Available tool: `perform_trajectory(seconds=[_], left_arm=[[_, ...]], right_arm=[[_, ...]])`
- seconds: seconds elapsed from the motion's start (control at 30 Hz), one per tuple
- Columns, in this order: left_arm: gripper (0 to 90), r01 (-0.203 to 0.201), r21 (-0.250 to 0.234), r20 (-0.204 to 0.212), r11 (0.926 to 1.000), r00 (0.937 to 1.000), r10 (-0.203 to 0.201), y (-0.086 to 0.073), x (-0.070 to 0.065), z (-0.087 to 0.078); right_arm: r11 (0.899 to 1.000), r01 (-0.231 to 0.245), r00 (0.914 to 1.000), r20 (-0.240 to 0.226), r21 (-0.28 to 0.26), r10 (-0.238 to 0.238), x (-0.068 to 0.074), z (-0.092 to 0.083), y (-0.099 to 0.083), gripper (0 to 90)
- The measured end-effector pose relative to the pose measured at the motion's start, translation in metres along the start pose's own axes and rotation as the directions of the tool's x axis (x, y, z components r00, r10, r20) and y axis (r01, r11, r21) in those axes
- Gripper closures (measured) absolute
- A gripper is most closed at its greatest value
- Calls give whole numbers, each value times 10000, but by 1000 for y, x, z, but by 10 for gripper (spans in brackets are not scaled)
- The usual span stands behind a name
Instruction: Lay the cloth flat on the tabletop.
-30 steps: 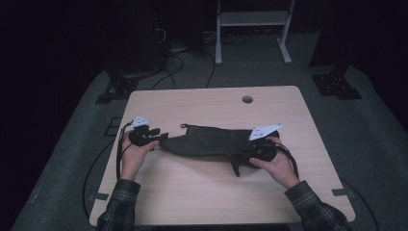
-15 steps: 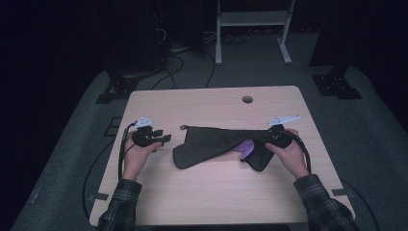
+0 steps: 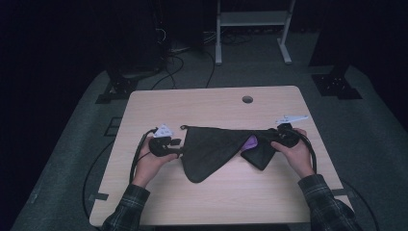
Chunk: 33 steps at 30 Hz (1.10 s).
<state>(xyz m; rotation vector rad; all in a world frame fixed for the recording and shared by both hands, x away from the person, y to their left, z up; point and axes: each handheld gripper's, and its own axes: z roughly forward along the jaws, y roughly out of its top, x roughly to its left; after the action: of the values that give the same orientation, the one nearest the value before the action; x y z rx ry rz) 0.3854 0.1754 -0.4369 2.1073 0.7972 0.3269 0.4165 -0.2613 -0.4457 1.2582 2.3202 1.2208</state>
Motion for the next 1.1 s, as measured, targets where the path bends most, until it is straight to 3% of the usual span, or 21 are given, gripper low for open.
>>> perform_trajectory(seconds=[0.2, 0.4, 0.57, 0.9, 1.0, 1.1], left_arm=[[524, -472, 17, 519, 9989, 9975, 470, -2, -28, 1], [524, -956, 344, 1116, 9948, 9896, 912, -13, -54, 3], [504, -1634, 1006, 1333, 9814, 9797, 1495, -25, -67, 9], [447, -2370, 1622, 1613, 9579, 9640, 2112, -30, -74, 19], [533, -2266, 1611, 1373, 9606, 9690, 2055, -30, -73, 18], [715, -2021, 1759, 999, 9634, 9773, 1868, -29, -71, 17]], right_arm=[[9969, -71, 10000, 39, -783, 75, 0, -27, 1, 560], [9970, 38, 9999, -160, -778, -51, 8, -34, -6, 559], [9975, 353, 9984, -414, -609, -379, 21, -36, -12, 557], [9950, 982, 9898, -1016, -185, -996, 50, -34, -25, 546], [9926, 1207, 9850, -1221, -139, -1215, 59, -30, -27, 545], [9884, 1516, 9788, -1394, 16, -1499, 69, -23, -26, 546]])
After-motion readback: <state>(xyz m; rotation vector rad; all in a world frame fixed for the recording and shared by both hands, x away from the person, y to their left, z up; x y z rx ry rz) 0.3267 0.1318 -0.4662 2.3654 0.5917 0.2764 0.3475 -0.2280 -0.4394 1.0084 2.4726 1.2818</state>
